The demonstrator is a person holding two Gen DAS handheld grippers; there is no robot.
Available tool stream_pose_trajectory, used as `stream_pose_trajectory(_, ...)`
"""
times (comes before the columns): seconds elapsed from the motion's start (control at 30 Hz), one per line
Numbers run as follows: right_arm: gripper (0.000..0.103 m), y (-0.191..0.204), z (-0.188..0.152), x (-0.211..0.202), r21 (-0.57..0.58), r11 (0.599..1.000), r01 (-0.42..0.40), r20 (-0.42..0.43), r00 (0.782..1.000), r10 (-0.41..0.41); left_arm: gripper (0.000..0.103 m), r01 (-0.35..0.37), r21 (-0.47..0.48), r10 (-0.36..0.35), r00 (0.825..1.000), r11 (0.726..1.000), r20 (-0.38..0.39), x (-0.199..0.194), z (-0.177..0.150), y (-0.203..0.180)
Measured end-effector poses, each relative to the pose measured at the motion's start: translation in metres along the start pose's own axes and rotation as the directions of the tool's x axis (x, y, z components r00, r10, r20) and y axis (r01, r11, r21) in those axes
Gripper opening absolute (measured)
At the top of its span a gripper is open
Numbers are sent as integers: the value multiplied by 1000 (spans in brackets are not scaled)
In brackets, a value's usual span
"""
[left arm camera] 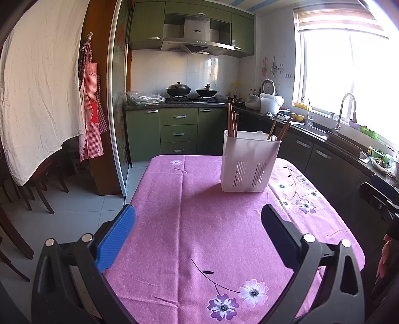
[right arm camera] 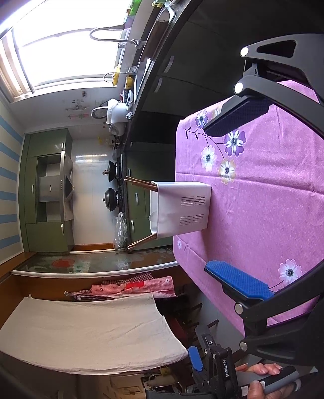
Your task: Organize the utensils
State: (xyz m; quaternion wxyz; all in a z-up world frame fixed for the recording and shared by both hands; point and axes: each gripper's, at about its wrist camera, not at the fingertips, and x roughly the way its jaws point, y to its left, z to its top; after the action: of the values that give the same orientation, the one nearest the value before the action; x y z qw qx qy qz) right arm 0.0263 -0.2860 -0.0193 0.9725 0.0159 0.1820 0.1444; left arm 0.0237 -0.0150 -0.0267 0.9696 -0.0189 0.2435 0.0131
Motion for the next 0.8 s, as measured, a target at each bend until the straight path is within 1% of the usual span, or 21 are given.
stream_pose_trajectory(0.8,98,0,0,4,2,1000,-12,-14,1000,12,96,5,4,-5,1000,1000,-6,0,-1,-3)
